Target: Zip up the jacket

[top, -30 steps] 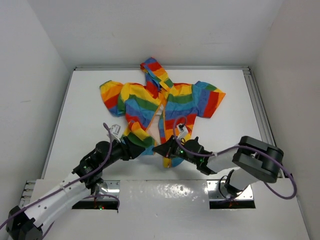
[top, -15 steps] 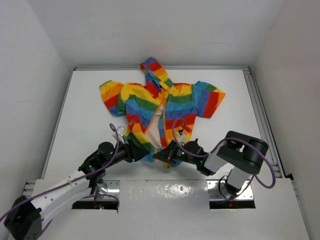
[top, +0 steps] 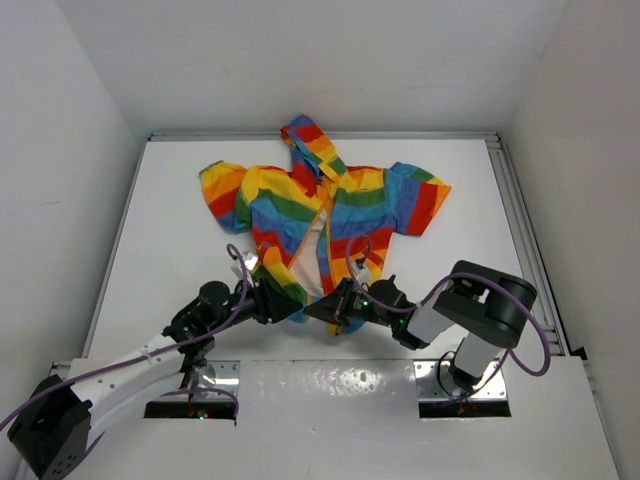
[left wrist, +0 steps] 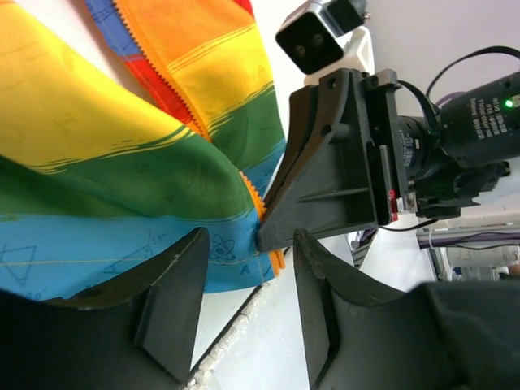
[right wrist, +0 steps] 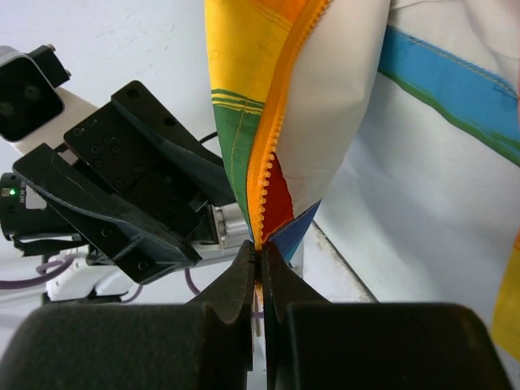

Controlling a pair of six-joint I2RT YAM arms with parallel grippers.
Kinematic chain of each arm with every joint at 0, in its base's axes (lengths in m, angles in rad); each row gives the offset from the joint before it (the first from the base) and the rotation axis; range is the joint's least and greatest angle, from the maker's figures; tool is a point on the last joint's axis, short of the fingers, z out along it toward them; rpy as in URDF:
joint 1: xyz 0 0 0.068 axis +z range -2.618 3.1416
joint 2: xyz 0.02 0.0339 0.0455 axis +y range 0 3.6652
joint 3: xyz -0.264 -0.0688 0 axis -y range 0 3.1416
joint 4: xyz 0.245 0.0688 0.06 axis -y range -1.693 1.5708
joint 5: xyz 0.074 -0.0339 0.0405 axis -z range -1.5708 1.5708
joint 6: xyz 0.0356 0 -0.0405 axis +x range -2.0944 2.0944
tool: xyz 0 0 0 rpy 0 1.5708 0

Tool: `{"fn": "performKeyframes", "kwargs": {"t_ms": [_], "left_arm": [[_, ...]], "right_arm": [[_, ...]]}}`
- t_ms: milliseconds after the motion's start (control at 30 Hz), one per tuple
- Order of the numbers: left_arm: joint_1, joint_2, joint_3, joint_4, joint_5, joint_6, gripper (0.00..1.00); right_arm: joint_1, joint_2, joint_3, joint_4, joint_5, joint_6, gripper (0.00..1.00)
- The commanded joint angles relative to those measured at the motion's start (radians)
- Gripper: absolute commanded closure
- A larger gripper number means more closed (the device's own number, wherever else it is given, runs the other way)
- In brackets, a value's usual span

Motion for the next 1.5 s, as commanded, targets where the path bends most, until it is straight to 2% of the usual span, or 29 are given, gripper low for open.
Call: {"fn": "performKeyframes", "kwargs": {"t_ms": [0,133,333,467,667,767,800,933,1000,1167,1467], "left_arm": [[-0.002,-0.004,-0.042,0.087,0.031,0.029,0.57],[-0.002,-0.007,-0.048,0.071,0.038,0.040,0.59],[-0.002,-0.008,-0.050,0.089,0.024,0.011,0.55],[-0.001,0.018,-0.083,0.178,0.050,-0.011,0.55],[-0.002,0.064,-0.087,0.239,0.087,-0.014,0.66],[-0.001,0.053,-0.105,0.235,0.081,-0.023,0.67],[-0.002,0.047,-0.107,0.223,0.072,-0.023,0.66],[-0.001,0.013,-0.102,0.173,0.020,-0.020,0.49],[-0.001,0.021,-0.088,0.173,0.009,-0.020,0.45],[-0.001,0.107,-0.065,0.218,0.006,-0.020,0.44],[-0.001,0.211,-0.059,0.344,0.018,-0.037,0.63]], "right_arm": [[-0.008,-0.032,0.025,0.425,-0.004,0.034,1.00],[-0.017,-0.058,0.022,0.426,-0.011,0.040,1.00],[-0.023,-0.077,0.011,0.426,-0.023,0.042,1.00],[-0.025,-0.084,0.006,0.426,-0.023,0.043,1.00],[-0.028,-0.089,0.014,0.426,-0.018,0.058,1.00],[-0.037,-0.092,0.028,0.426,-0.018,0.071,1.00],[-0.038,-0.095,0.034,0.426,-0.026,0.069,1.00],[-0.038,-0.100,0.045,0.426,-0.064,0.083,1.00],[-0.038,-0.103,0.031,0.426,-0.063,0.086,1.00],[-0.038,-0.104,0.005,0.428,-0.072,0.083,1.00],[-0.040,-0.086,0.005,0.426,-0.095,0.078,1.00]]}}
